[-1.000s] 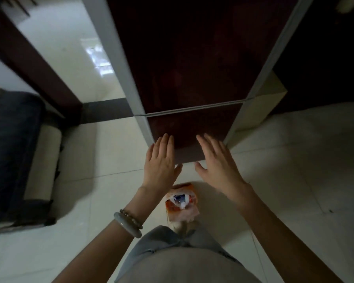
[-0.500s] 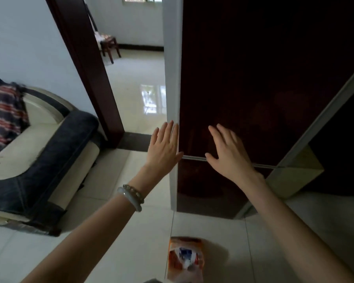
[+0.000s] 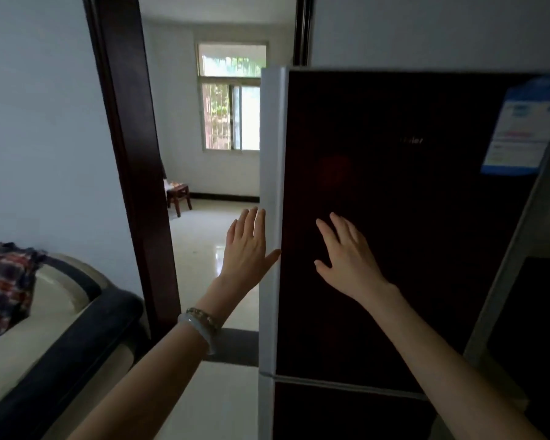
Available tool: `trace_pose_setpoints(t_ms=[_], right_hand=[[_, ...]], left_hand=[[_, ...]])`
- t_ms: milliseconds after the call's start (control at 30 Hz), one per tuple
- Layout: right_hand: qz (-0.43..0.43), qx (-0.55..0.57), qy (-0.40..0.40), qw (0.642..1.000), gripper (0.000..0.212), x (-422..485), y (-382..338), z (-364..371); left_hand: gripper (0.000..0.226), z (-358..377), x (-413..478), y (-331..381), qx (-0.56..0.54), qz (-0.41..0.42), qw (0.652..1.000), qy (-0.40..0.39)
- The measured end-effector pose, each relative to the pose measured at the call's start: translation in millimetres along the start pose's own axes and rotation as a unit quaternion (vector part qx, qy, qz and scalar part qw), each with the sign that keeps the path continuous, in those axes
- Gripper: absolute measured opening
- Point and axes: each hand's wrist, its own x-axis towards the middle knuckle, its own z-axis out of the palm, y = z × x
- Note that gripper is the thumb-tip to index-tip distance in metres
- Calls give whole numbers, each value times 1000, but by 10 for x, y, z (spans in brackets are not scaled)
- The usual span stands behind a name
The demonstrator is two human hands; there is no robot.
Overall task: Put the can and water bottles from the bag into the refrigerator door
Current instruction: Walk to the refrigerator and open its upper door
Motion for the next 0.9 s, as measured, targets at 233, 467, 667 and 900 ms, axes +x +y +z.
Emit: trace_pose_setpoints(t_ms=[233, 467, 667, 900], right_hand=[[-4, 14, -31, 999, 85, 372, -8, 109], [-3, -45, -111, 993, 96, 459, 139, 391], [-16, -65, -172, 983, 103, 492, 233, 312], [29, 47, -182, 982, 100, 461, 72, 138]], left_hand=[[93, 189, 469, -158, -14, 37, 999, 10], [94, 496, 605, -103, -266, -105, 958, -32], [81, 493, 689, -154, -343, -108, 931, -58], [77, 448, 580, -155, -347, -105, 930, -58]])
